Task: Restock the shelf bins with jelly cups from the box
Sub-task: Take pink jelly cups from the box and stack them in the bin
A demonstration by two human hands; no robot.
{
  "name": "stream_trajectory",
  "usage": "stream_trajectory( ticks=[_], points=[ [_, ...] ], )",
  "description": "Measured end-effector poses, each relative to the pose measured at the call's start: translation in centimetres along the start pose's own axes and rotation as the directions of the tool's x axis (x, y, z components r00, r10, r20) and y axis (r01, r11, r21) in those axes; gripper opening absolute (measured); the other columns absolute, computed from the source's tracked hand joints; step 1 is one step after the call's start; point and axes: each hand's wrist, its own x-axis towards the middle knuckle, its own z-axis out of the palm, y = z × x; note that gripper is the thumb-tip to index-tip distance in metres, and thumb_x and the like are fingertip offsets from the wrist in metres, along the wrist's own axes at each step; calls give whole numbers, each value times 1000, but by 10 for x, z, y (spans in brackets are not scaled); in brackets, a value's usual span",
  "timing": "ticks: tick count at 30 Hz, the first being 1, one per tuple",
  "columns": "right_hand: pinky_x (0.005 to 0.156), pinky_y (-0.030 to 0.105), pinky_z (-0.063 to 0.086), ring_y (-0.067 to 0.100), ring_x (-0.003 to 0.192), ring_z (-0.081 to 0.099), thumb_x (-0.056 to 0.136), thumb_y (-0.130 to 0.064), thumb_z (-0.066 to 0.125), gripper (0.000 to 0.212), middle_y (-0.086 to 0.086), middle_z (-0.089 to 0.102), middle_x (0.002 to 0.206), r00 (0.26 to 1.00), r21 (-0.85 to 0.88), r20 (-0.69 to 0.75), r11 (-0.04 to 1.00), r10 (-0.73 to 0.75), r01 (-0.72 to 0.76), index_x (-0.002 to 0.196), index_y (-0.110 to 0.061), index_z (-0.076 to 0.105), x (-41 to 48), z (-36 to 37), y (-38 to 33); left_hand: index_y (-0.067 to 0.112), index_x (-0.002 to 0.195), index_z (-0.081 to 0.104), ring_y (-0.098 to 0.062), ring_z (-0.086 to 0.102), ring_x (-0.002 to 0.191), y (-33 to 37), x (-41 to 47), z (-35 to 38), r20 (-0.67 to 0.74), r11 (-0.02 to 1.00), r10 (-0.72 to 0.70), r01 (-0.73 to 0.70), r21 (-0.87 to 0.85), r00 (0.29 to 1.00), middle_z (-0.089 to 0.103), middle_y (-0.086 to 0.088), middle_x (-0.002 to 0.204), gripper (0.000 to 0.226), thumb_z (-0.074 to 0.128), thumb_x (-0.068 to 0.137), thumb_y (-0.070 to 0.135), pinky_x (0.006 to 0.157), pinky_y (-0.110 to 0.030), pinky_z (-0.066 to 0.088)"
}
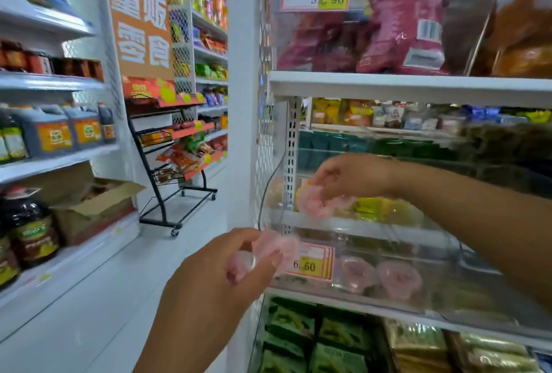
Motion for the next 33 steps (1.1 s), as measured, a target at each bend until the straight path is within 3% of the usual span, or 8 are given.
stream_trajectory(
  ticks=[2, 5, 9, 15, 22, 25, 30, 33],
  points=[
    [78, 28, 55, 12, 90, 63, 88, -25, 68, 29, -5, 64, 112, 984, -58, 173, 998, 35, -25, 116, -22, 62, 36, 13, 2, 64, 95, 52, 13, 54, 72, -6, 8, -2, 50, 1000, -8, 7, 19, 999, 53, 46, 85, 48, 37, 59, 91, 62, -14, 37],
    [78, 28, 49, 10, 88, 54, 88, -22, 69, 34, -5, 60, 110, 941, -97, 327, 993, 89, -61, 121, -23, 62, 77, 31, 1, 76, 101, 37, 17, 54, 72, -18, 19, -2, 21, 999, 18, -19, 42, 1000, 51, 48, 80, 79, 19, 31, 107, 64, -15, 41],
    [75, 35, 52, 22, 101, 54, 85, -17, 71, 45, 4, 55, 133, 838, -145, 501, 976, 215, -163, 127, -23, 58, 105, 50, 2, 77, 101, 43, 19, 57, 72, -42, 36, 1, -26, 996, 89, -88, 17, 996, 57, 44, 82, 68, 21, 43, 105, 57, -12, 49],
    [92, 46, 52, 29, 127, 46, 89, -23, 67, 40, 5, 46, 144, 827, -141, 508, 971, 240, -195, 128, -25, 59, 113, 62, 14, 73, 103, 47, 21, 56, 73, -36, 38, 2, -7, 992, 113, -112, 56, 994, 55, 46, 85, 57, 22, 59, 99, 53, -12, 43],
    [68, 29, 53, 18, 94, 58, 91, -41, 60, 32, -1, 58, 111, 874, -111, 458, 986, 163, -126, 115, -20, 63, 101, 61, 16, 71, 104, 47, 17, 57, 78, -38, 31, 6, -3, 996, 75, -75, 42, 997, 56, 44, 93, 63, 21, 55, 100, 57, -17, 45],
    [63, 25, 48, 16, 77, 59, 87, -62, 52, 59, 2, 62, 91, 909, -298, 375, 952, 183, -69, 105, -7, 64, 94, 50, 21, 69, 105, 47, 13, 57, 83, -36, 28, 8, 1, 997, 72, -72, 32, 997, 57, 42, 95, 69, 24, 48, 101, 61, -17, 43],
    [70, 36, 60, 27, 87, 67, 90, -53, 54, 60, 8, 62, 95, 802, -130, 544, 969, 247, -211, 113, 1, 61, 79, 56, 29, 61, 104, 54, 4, 61, 76, -37, 24, 11, -30, 994, 106, -105, 8, 994, 64, 28, 86, 45, 41, 65, 80, 58, -15, 39],
    [68, 35, 61, 32, 94, 68, 93, -45, 54, 51, 8, 62, 98, 815, -77, 531, 971, 231, -225, 114, 1, 62, 71, 57, 29, 58, 102, 57, 3, 60, 75, -34, 22, 13, -17, 995, 102, -103, -17, 995, 62, 31, 89, 36, 47, 72, 75, 58, -16, 38]
  ],
)
